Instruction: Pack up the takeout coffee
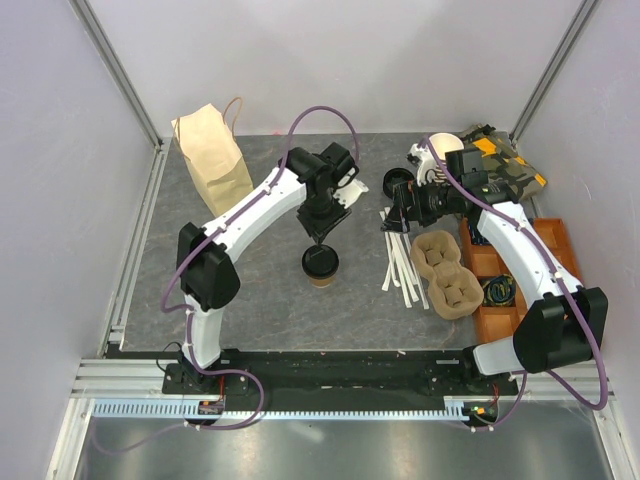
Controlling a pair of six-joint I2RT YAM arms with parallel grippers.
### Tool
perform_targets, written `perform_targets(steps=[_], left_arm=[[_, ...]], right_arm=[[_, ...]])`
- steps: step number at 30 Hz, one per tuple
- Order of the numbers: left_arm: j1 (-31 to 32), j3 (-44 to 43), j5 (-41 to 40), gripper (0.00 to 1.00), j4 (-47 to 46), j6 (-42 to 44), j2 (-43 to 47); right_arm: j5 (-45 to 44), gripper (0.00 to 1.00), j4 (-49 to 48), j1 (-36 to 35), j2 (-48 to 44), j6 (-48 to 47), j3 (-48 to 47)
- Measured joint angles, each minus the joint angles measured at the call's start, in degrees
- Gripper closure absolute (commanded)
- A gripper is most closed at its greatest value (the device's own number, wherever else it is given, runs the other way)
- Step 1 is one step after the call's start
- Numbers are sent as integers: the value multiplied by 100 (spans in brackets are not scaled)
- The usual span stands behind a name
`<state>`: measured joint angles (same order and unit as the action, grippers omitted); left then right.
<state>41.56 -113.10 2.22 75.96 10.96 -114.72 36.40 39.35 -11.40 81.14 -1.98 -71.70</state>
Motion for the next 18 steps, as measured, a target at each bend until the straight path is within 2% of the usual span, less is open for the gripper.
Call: perform_targets(steps=[1, 2, 3, 4, 9, 12, 14, 18], left_arm=[[0, -109, 7, 40, 33, 2, 0], [0, -210, 31, 26, 42, 15, 0], [-2, -297, 48, 5, 55, 22, 0], [-2, -417, 85, 0, 70, 33, 4], [-149, -643, 535, 0, -85, 63, 511], [-433, -387, 988, 0, -680, -13, 1414], [-660, 184, 1163, 0, -1266, -142, 2378], [-846, 2343, 1414, 0, -3241, -487, 4747]], right_arm=[[13, 2, 31, 0, 0, -13, 0], [26, 2, 55, 0, 0, -35, -2], [28, 2, 81, 0, 0, -57, -13], [31, 2, 118, 0, 0, -90, -42], [142, 2, 232, 0, 2, -262, -409], [133, 2, 210, -94, 2, -422, -713], [-24, 2, 155, -337, -7, -584, -876], [-350, 2, 72, -1172, -20, -1012, -1139]])
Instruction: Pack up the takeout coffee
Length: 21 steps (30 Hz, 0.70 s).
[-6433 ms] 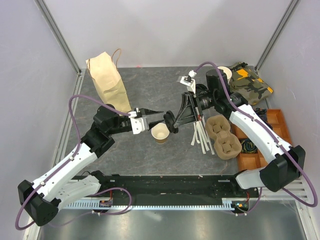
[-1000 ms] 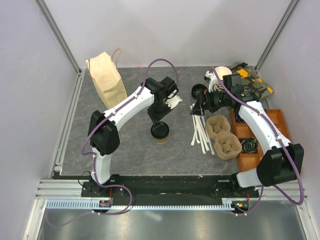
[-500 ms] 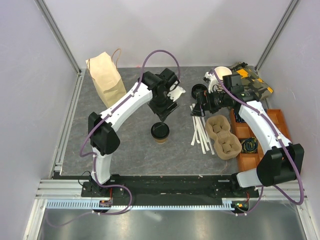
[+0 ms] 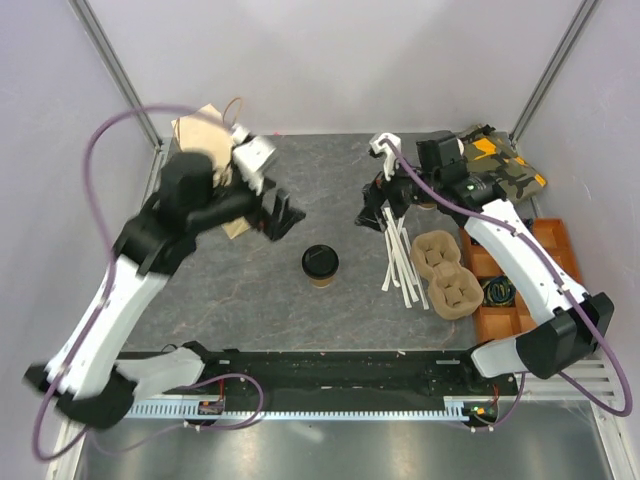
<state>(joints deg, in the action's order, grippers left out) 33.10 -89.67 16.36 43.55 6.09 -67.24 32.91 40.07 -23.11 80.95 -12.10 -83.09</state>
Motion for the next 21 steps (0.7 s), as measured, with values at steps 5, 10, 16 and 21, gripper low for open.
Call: perform_targets(steps=[5, 10, 16, 21], left_arm=[[-39, 1985, 352, 0, -1296, -632, 1777], [-916, 3539, 1416, 2, -2039, -1757, 2232], [-1106, 4940, 2118, 30, -2658, -3069, 2291], [-1091, 5134, 2312, 51, -3480, -3464, 1978]], right_arm=[[13, 2, -393, -319, 98, 267, -234], [962, 2, -1040, -245, 693, 1165, -256], [1777, 2, -1847, -291, 1156, 2531, 579], [2087, 20, -2802, -363, 822, 3602, 1930]])
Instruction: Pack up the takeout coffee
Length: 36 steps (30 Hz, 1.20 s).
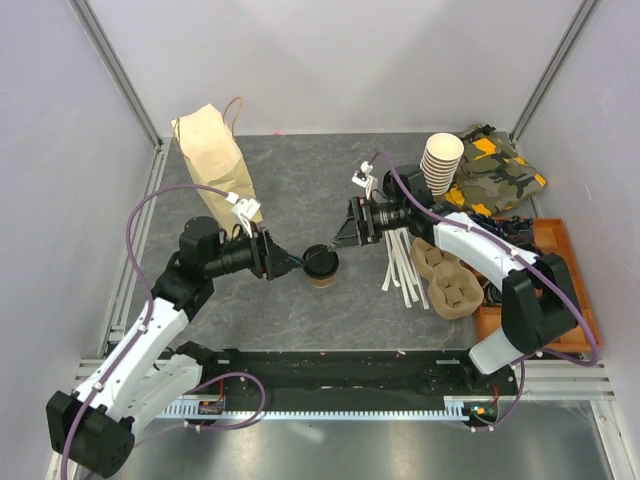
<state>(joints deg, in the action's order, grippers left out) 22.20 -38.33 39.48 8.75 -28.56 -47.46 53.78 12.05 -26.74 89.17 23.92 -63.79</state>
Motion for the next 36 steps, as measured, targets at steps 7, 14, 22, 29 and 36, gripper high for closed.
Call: perform_targets(steps=[7, 14, 22, 29, 36], left_arm=[[275, 402, -52, 80, -726, -372, -243], [345, 479, -192, 88, -1169, -693, -811], [345, 479, -398, 90, -1311, -743, -918], [350, 481, -728, 93, -1047, -741, -911], [367, 297, -992, 92, -334, -444, -1145]], right_arm=[[369, 76, -1069, -85, 74, 848, 472], [483, 95, -1377, -173, 516, 1088, 472], [487, 99, -1460, -208, 1008, 1008, 472], [501, 100, -1436, -208, 1381, 953, 474], [575, 100, -1410, -195, 1410, 903, 470]])
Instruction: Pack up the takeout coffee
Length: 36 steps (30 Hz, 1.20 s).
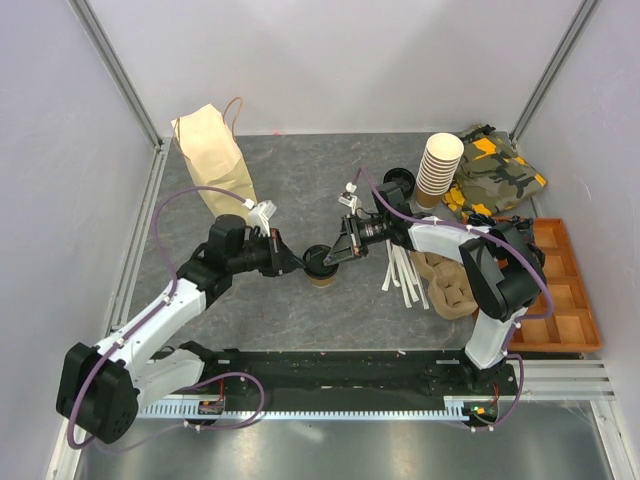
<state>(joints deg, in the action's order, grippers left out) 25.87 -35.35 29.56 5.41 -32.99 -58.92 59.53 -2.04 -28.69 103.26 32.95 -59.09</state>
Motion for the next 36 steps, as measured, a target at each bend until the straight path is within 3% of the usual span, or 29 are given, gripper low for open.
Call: perform_targets(steps=[4, 8, 19, 36], left_arm=[[111, -398, -192, 87, 525, 551, -57], [634, -907, -579, 83, 1023, 1386, -55], [1172, -1958, -1460, 84, 1827, 3053, -802], [1377, -2063, -1818, 96, 1950, 3720, -2000]], right_arm=[[52, 100, -11, 24, 50, 9, 0], [136, 100, -9, 57, 105, 33, -28], [219, 100, 81, 57, 208, 42, -133], [315, 100, 433, 72, 398, -66, -358]])
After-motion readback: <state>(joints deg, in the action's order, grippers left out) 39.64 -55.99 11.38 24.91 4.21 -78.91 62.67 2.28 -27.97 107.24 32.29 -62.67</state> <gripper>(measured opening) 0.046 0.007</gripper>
